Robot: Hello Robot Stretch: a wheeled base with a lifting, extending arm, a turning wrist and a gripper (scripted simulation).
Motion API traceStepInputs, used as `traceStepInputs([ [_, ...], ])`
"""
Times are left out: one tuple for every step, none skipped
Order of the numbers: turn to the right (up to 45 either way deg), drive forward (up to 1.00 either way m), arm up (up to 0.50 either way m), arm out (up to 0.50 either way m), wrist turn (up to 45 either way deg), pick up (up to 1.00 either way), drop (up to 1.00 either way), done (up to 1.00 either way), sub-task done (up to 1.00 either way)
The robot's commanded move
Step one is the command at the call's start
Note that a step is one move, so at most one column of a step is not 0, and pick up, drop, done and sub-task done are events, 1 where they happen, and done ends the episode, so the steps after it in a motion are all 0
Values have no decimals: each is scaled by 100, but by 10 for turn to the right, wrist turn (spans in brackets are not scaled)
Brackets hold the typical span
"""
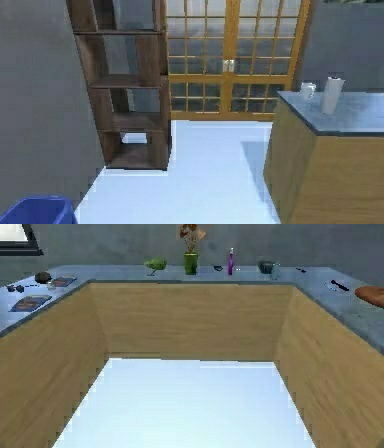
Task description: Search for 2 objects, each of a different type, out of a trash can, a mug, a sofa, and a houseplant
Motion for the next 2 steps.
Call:
traceStepInputs([
  [-450, 0, 0, 0, 0, 0, 0, 0, 0],
  [0, 0, 0, 0, 0, 0, 0, 100, 0],
])
